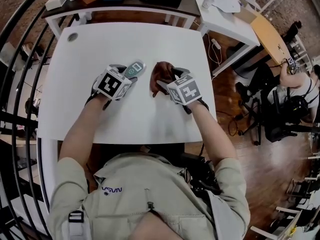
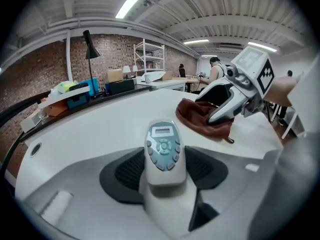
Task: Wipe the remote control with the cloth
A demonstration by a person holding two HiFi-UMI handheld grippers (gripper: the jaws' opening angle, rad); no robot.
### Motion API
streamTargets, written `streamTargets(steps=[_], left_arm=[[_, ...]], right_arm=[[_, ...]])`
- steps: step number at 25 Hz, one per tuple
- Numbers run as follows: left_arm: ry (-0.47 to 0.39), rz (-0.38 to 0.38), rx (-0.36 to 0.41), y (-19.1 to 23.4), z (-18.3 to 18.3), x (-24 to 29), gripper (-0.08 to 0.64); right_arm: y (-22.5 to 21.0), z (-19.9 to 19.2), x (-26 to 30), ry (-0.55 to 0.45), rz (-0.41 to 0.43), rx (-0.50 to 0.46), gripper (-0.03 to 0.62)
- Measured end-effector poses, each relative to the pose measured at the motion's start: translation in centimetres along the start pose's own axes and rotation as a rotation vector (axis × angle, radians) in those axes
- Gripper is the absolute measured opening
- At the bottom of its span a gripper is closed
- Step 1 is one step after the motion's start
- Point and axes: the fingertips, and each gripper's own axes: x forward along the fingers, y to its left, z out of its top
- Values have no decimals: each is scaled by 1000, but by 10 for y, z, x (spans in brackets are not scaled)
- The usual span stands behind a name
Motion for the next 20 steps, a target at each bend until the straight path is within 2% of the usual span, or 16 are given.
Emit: streamTargets(steps=[3, 5, 7, 9, 11, 14, 16, 18, 20], left_arm=[[10, -2, -16, -1, 0, 0, 264], [4, 19, -39, 0, 0, -3, 264], [-27, 29, -81, 0, 2, -6, 264], [-79, 28, -123, 0, 4, -10, 263], [-126, 60, -135, 1, 6, -18, 263], [-193, 170, -58, -3, 18, -43, 264], [-257, 242, 36, -19, 33, -65, 264], [-307, 301, 114, -35, 41, -79, 263], [-336, 334, 171, -52, 47, -88, 262]], right_arm=[[3, -3, 1, 2, 25, 47, 285], [6, -3, -2, -11, 19, 46, 231], [5, -2, -8, -34, -3, 46, 139], [4, -2, -14, -52, -18, 53, 112], [4, 0, -21, -77, -32, 62, 98], [0, 19, -47, -196, -76, 102, 92], [-2, 50, -86, -361, -121, 122, 91], [3, 81, -126, -518, -162, 108, 91], [13, 102, -154, -618, -197, 62, 91]])
